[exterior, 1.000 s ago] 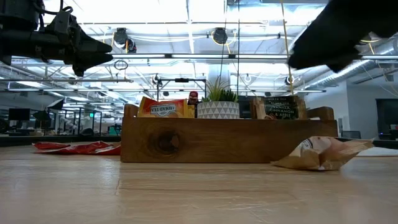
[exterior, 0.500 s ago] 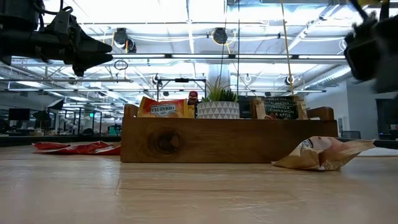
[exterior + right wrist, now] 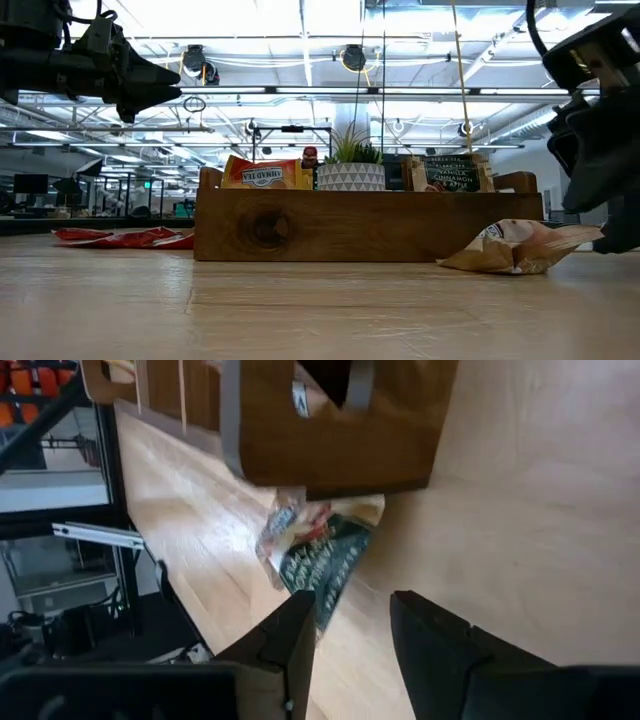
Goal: Pick & Place Tea
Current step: Put the light brown tea bag into the right section of the wooden organizer
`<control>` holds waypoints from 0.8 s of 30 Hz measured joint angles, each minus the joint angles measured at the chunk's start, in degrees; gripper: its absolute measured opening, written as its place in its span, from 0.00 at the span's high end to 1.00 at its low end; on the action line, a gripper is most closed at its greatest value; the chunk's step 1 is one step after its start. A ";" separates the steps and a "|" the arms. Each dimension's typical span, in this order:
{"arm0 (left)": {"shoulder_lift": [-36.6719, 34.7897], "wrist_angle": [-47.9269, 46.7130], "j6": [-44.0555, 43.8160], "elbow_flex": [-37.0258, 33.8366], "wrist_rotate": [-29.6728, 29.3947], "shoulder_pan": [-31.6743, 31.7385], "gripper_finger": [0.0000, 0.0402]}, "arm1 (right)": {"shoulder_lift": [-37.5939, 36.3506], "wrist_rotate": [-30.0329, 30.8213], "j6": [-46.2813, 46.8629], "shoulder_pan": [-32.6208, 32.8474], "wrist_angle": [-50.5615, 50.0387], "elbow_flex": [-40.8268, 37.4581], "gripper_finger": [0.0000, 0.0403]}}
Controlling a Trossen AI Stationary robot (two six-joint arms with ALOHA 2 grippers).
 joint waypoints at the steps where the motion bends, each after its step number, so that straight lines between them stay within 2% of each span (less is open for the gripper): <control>1: 0.00 0.02 0.00 0.00 0.00 0.00 0.55 | 0.00 0.01 -0.01 -0.26 -0.02 0.00 0.70; 13: 0.00 0.02 0.00 0.00 0.00 0.00 0.55 | 0.20 -4.90 -4.06 -3.55 1.07 0.04 0.71; 19: 0.00 0.02 0.00 0.00 0.00 0.01 0.55 | 4.30 -7.76 -4.70 -3.86 3.78 2.83 0.71; 24: 0.00 0.00 0.02 0.00 0.00 0.00 0.55 | 7.02 -7.43 -4.74 -4.06 4.47 4.34 0.71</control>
